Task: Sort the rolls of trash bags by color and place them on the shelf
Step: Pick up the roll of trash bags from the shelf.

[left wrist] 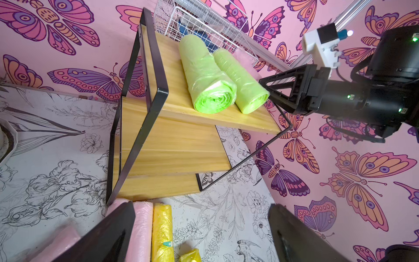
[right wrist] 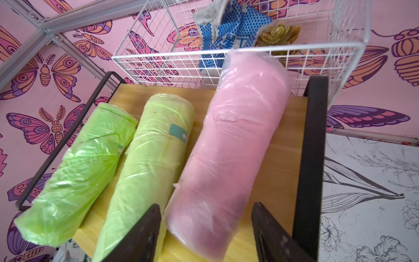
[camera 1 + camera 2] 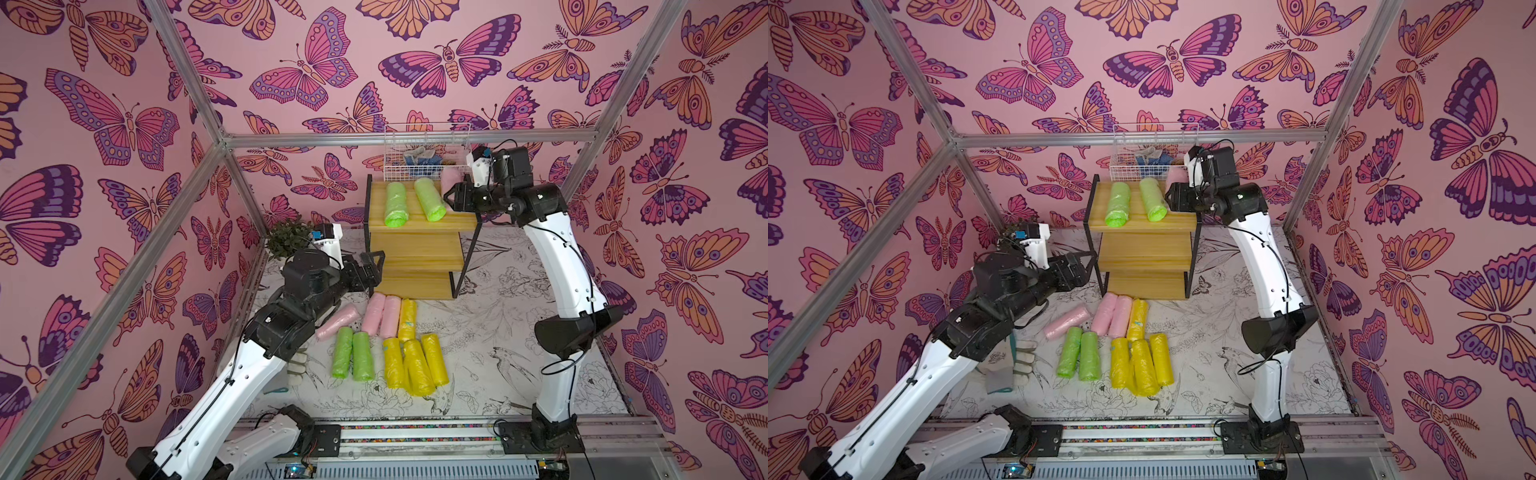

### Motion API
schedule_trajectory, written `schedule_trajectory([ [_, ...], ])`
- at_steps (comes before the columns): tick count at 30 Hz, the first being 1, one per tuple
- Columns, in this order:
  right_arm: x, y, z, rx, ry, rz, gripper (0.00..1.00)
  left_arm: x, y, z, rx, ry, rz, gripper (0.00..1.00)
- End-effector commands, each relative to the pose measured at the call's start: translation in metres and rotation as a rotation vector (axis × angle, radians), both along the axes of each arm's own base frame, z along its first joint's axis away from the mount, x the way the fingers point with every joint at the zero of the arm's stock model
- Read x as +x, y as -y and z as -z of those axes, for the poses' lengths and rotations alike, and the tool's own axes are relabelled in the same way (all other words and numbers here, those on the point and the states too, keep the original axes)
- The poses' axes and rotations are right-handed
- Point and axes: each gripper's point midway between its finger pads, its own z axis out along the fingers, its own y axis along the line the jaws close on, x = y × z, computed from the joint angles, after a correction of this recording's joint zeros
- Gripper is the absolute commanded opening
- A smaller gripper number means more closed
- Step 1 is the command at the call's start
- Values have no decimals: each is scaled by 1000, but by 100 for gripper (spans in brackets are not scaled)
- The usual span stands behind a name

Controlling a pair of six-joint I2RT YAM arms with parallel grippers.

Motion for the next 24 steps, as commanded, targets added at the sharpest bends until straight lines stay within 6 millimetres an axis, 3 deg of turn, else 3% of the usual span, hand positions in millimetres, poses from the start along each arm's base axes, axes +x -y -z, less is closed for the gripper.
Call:
schedule_trajectory([
  [1, -1, 4, 35, -48, -112, 10, 66, 1, 4, 5, -13, -8, 11, 97],
  [4, 1, 5, 34, -41, -119, 28, 78, 2, 5, 9, -14, -16, 13, 97],
  [10, 5, 1, 31, -1, -128, 42, 79, 3, 6, 14, -11, -26, 11, 97],
  [17, 6, -6, 46, -7, -166, 34, 63, 4, 7, 22, -4, -43, 11, 97],
  [24, 4, -10, 48, -12, -173, 30, 33, 6, 9, 30, -5, -61, 16, 97],
])
